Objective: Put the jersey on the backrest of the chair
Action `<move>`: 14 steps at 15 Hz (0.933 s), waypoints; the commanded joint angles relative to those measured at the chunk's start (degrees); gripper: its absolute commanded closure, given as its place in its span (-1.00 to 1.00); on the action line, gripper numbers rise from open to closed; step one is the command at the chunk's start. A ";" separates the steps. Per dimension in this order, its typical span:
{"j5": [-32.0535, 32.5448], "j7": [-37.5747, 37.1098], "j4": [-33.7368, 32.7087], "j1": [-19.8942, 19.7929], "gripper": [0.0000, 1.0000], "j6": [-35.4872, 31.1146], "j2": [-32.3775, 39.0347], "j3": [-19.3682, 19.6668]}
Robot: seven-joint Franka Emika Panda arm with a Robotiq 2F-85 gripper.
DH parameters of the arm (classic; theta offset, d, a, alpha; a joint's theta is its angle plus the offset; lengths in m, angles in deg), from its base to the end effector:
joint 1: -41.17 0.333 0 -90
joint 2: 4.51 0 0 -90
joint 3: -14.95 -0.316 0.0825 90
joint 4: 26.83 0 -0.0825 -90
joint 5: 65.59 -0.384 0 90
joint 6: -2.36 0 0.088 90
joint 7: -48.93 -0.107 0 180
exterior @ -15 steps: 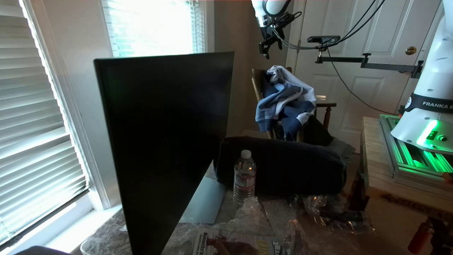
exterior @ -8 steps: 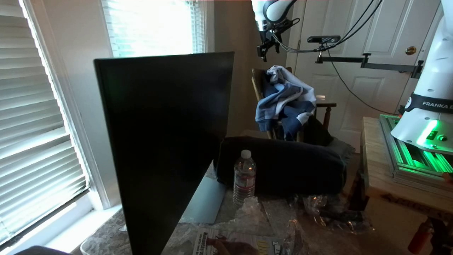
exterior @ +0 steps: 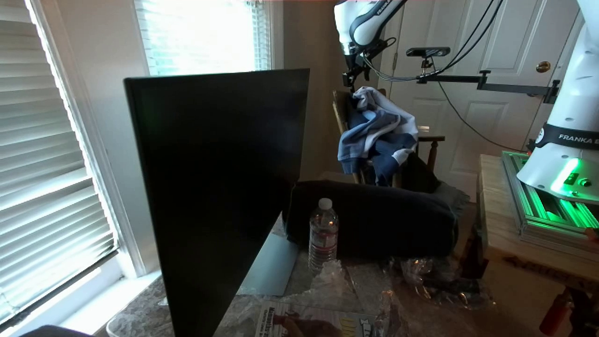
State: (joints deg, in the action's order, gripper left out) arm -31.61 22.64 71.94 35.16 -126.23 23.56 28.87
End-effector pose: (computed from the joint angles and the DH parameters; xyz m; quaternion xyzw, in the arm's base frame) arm 0.6329 -0.2286 0.3186 0.9386 -0.1926 0.0302 0.2847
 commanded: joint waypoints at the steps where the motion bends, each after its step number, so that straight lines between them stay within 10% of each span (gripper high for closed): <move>1: 0.62 2.10 -1.59 0.43 -1.00 -2.01 2.39 1.30; 9: 0.86 2.70 -3.30 0.91 -0.84 -3.92 5.85 3.08; 14: 0.23 2.81 -5.02 1.13 0.10 -3.77 7.11 3.73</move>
State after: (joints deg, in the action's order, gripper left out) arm -31.61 24.52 69.09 35.50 -130.00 29.31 31.59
